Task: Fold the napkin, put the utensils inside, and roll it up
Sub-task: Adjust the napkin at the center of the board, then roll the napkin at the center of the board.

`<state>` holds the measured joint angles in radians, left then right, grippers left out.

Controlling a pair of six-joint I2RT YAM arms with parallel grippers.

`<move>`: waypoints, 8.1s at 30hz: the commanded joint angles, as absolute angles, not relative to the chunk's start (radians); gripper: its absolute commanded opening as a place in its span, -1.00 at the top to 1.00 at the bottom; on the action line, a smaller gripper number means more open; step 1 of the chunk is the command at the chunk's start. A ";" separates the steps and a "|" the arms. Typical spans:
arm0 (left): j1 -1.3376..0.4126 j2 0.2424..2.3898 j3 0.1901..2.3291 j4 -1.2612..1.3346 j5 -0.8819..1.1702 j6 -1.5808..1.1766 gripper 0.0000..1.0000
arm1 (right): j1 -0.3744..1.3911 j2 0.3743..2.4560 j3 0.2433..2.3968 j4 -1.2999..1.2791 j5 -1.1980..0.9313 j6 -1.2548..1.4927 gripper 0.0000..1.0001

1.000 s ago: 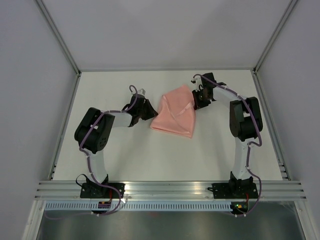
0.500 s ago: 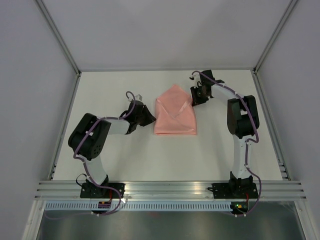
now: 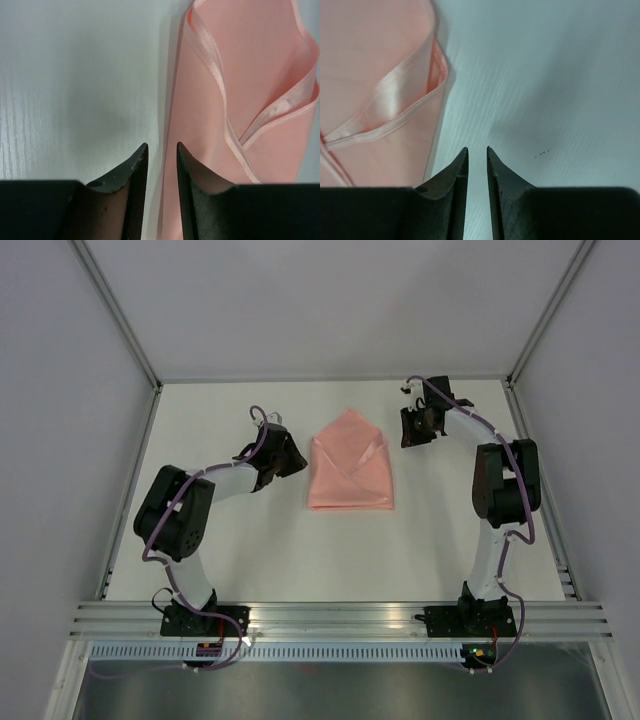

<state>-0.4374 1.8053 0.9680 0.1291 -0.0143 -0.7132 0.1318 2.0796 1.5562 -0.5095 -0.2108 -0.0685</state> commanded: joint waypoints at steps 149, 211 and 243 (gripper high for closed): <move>-0.469 1.112 0.647 0.267 0.084 -0.344 -0.19 | 0.661 1.861 1.052 -0.324 -0.175 -0.733 0.22; -0.844 1.394 0.581 0.597 0.029 0.551 -0.08 | 0.502 2.178 1.397 -0.785 -0.469 -0.815 0.79; -0.887 1.785 0.755 0.530 0.031 0.919 -0.36 | 0.488 2.264 1.502 -0.885 -0.491 -0.824 0.82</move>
<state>-0.8833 1.7576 0.7300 0.4595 0.0463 0.8303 0.4831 2.1433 1.5616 -0.8249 -0.5808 -0.7826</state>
